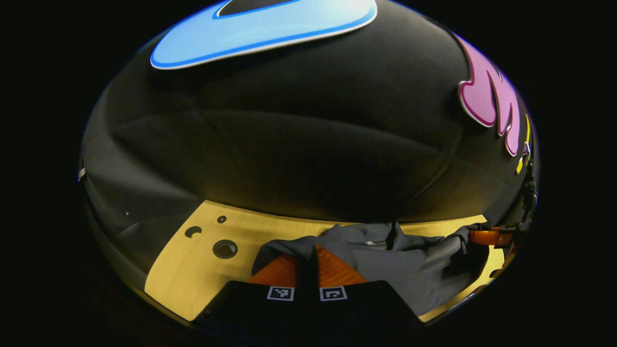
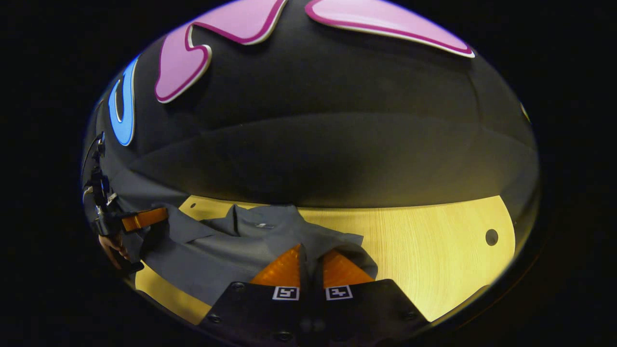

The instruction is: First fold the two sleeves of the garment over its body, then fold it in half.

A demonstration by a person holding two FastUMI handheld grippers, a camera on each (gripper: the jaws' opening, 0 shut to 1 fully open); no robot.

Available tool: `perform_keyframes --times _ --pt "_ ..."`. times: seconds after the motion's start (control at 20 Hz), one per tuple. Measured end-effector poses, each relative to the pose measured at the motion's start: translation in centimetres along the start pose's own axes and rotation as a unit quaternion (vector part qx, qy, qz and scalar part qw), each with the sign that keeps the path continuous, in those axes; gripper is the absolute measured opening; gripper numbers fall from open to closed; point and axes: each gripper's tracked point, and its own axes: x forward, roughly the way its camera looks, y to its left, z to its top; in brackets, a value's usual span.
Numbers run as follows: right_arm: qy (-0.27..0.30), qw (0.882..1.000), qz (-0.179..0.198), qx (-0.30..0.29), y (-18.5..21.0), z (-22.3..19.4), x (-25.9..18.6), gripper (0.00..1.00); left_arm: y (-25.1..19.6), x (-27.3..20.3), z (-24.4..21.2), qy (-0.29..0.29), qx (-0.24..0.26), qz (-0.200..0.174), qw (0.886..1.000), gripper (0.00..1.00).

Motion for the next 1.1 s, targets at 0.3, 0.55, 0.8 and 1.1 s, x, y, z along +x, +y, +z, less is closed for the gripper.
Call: perform_keyframes --times 0.3,0.55,0.8,1.1 --pt "0.005 1.0 -0.027 0.016 -1.6 -0.9 2.0 0.33 -0.8 0.9 -1.7 0.012 -0.035 0.001 0.999 0.17" --pt "-0.03 0.999 -0.038 0.012 -2.0 2.2 -1.4 1.0 -1.8 -1.7 -0.7 0.011 -0.025 -0.013 1.0 0.9" --pt "-0.079 0.995 -0.054 -0.017 -1.4 4.8 -7.5 0.99 -1.6 -8.0 3.4 -0.046 0.031 0.024 0.998 0.94" --pt "-0.125 0.989 -0.065 -0.04 1.7 5.8 -17.6 0.99 -2.1 -19.3 8.6 -0.119 0.054 0.028 0.991 0.94"
